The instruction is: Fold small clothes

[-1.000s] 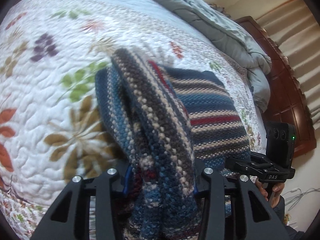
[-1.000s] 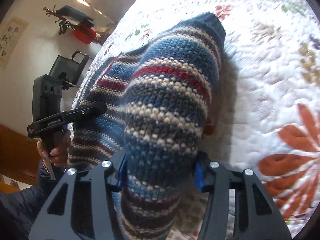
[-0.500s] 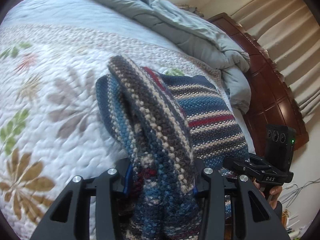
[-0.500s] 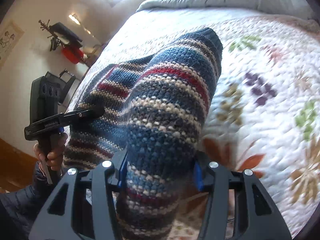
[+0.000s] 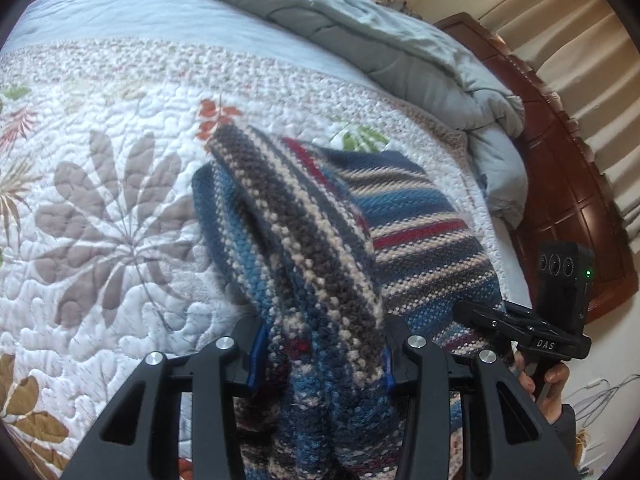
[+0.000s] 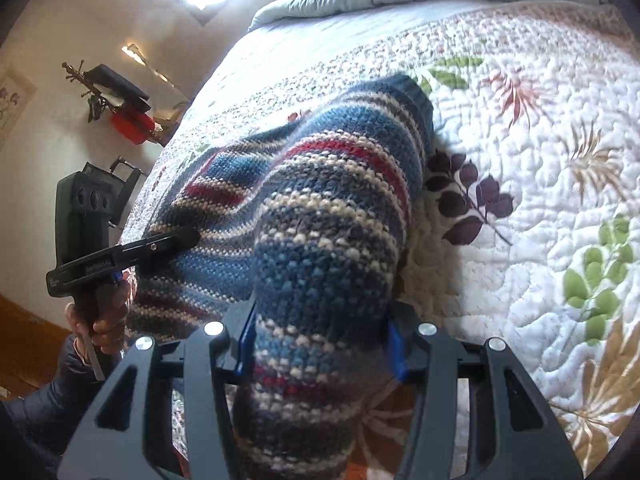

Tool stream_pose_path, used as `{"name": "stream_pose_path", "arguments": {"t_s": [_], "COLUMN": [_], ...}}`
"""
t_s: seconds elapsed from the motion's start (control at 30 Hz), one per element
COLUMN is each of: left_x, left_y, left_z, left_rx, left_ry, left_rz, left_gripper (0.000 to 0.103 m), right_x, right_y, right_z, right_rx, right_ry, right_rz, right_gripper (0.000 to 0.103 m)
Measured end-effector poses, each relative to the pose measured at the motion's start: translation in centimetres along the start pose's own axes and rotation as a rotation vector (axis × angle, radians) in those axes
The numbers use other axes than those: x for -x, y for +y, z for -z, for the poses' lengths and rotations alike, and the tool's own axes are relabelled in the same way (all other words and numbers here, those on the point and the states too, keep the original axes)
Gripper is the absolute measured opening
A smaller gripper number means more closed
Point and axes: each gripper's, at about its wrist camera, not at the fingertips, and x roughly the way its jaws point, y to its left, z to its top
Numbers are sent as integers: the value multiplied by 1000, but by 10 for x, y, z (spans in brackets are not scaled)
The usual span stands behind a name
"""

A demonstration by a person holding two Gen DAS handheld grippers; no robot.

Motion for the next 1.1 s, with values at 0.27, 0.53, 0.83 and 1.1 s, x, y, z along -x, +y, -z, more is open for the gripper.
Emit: {"name": "stream_pose_path", "arguments": {"t_s": [0.27,0.53,0.83,1.1], "left_x": [-14,-20,-14,25], "left_y": [17,23,13,-7], "left_z": [20,26,29,73], "left_rx": [-30,-19,-2,-26], "left_ry": [24,23,32,3], "left_rz": [-31,-37,-63,-171], "left_gripper": [47,51,54,62], "right_x": [-13,-22,-15,13], "right_y": [-12,-24,-20,-7], "right_z": [26,46,63,101], "right_rx": [-35,-107,-127,-107], "right_ry": [0,-14,-8,49], "right_rz": [-11,-53,-54,-18], "right_gripper": [53,53,57,65]}}
